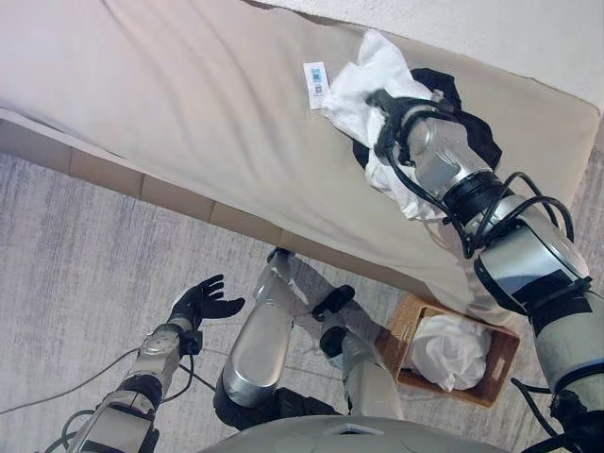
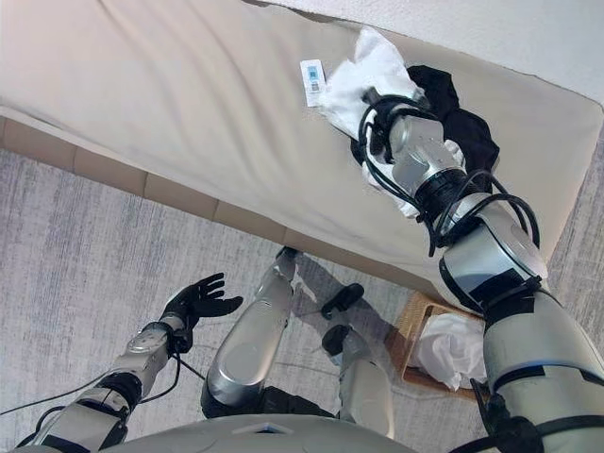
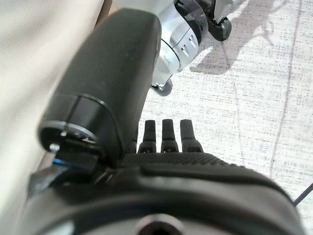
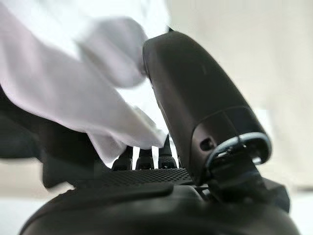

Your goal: Pick up the clothes from the bed and place them into the basket

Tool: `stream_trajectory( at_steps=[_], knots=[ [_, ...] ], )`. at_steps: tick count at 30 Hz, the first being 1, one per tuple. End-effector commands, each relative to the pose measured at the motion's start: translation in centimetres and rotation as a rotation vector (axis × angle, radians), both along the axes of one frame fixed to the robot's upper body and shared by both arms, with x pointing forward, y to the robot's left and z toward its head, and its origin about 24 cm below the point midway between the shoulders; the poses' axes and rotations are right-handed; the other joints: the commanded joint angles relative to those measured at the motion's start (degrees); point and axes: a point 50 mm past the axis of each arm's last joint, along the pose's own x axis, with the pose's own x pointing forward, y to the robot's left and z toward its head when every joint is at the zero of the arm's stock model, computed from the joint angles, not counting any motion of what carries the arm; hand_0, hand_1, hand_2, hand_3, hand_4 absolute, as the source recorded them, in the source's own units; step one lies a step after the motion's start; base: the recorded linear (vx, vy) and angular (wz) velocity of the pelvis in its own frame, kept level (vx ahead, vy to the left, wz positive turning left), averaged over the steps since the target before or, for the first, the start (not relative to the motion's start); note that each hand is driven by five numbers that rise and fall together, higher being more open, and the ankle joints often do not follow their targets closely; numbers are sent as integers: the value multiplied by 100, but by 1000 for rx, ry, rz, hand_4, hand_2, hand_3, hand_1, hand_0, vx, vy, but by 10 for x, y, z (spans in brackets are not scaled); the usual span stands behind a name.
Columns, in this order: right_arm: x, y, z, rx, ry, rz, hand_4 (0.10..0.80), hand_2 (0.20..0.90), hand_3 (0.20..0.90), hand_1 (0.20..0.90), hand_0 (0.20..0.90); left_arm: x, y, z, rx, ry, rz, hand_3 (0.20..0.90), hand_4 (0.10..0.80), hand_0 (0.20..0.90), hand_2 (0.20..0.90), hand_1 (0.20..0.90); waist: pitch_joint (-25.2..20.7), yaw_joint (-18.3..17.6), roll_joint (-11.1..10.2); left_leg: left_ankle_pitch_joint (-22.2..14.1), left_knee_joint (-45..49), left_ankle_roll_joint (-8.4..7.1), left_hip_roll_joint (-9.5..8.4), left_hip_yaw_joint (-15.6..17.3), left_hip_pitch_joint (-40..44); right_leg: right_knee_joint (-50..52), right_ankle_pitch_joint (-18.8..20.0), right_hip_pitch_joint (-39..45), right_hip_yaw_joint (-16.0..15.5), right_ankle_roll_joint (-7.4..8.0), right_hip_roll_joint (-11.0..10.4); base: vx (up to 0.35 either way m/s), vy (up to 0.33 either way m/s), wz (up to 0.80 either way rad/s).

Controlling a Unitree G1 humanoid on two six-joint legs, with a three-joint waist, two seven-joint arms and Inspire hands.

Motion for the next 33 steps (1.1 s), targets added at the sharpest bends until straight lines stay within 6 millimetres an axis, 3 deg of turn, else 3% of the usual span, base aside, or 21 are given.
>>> stream_trajectory(
  at_steps=[1, 2, 3, 4, 10, 12, 17, 19, 20, 21, 23, 25, 27, 33],
  knots=[
    [1, -8, 52, 23, -94, -65, 800, 900, 900, 900, 900, -28, 19, -9, 52, 86, -6, 900, 800, 900, 900, 900, -125, 193, -21, -554, -201, 564, -138, 417, 404, 514, -189, 242, -8, -155, -34, 18, -7, 10],
    [2, -11, 53, 27, -99, -83, 800, 900, 900, 900, 900, -28, 19, -9, 54, 88, -11, 900, 800, 900, 900, 900, -125, 225, -12, -536, -219, 560, -150, 390, 409, 510, -186, 253, -32, -156, -36, 19, -3, 19],
    [2, -14, 55, 22, -115, -99, 512, 653, 612, 653, 653, -29, 19, -9, 56, 92, -18, 900, 800, 900, 900, 900, -125, 263, 4, -525, -228, 558, -157, 365, 405, 505, -184, 265, -61, -160, -42, 14, 4, 23],
    [2, -15, 60, 28, -158, -110, 100, 300, 200, 300, 300, -30, 19, -10, 56, 95, -21, 900, 800, 900, 900, 900, -125, 294, 22, -517, -235, 554, -162, 342, 404, 510, -183, 265, -90, -158, -51, 14, 9, 20],
    [-1, 1, 88, 57, -419, -12, 100, 300, 200, 300, 300, -38, 18, -14, 61, 108, -4, 900, 800, 900, 900, 900, -125, 282, -6, -525, -310, 554, -151, 378, 544, 468, -116, 371, -134, -137, -69, 4, 11, 7],
    [-9, 11, 109, 56, -559, 51, 100, 300, 200, 300, 300, -41, 19, -15, 61, 110, 15, 900, 800, 900, 900, 900, -125, 199, -47, -540, -382, 547, -118, 450, 695, 433, -90, 470, -81, -108, -82, -13, 16, 0],
    [-33, 13, 148, 90, -833, 141, 100, 300, 200, 300, 300, -49, 24, -18, 78, 130, 51, 900, 800, 900, 900, 900, -200, -9, -178, -598, -542, 564, -22, 624, 1071, 410, 49, 663, 87, -24, -116, -16, 3, -15],
    [-46, 3, 162, 132, -952, 146, 100, 300, 200, 300, 300, -58, 29, -20, 99, 156, 61, 900, 800, 900, 900, 900, -374, -129, -270, -633, -657, 570, 29, 718, 1250, 369, 111, 760, 165, 24, -100, 19, -21, -26],
    [-59, -11, 176, 145, -1052, 135, 100, 300, 200, 300, 300, -66, 34, -23, 116, 188, 66, 900, 800, 900, 900, 900, -553, -265, -321, -541, -713, 605, 24, 798, 1344, 302, 272, 821, 172, 21, -108, -4, 7, -23],
    [-60, -13, 177, 147, -1061, 132, 100, 300, 200, 300, 300, -68, 34, -23, 118, 192, 66, 900, 800, 900, 900, 900, -583, -281, -330, -541, -725, 605, 27, 805, 1362, 291, 279, 834, 180, 26, -104, 28, 3, -23],
    [-81, -43, 193, 176, -1197, 80, 100, 300, 200, 300, 300, -86, 41, -28, 144, 256, 77, 900, 800, 900, 900, 900, -1018, -554, -408, -581, -871, 625, 44, 935, 1668, 214, 321, 1022, 385, 78, -49, 123, -27, -20],
    [-91, -55, 198, 189, -1251, 51, 100, 300, 200, 300, 300, -92, 43, -30, 158, 281, 72, 900, 800, 900, 900, 900, -1210, -683, -422, -607, -916, 641, 50, 998, 1807, 202, 332, 1088, 484, 97, -27, 102, -25, -27],
    [-113, -85, 210, 185, -1346, -23, 100, 300, 200, 300, 300, -101, 45, -34, 181, 332, 61, 900, 800, 900, 900, 900, -1639, -1007, -439, -689, -968, 687, 46, 1184, 2082, 144, 383, 1235, 707, 146, -13, 114, -44, -31],
    [-141, -122, 217, 133, -1410, -137, 100, 300, 200, 300, 300, -103, 45, -37, 213, 387, 46, 900, 800, 900, 900, 900, -2247, -1633, -389, -884, -1000, 763, 95, 1614, 2558, 187, 447, 1294, 1171, 198, 36, 44, -59, -46]
  ],
)
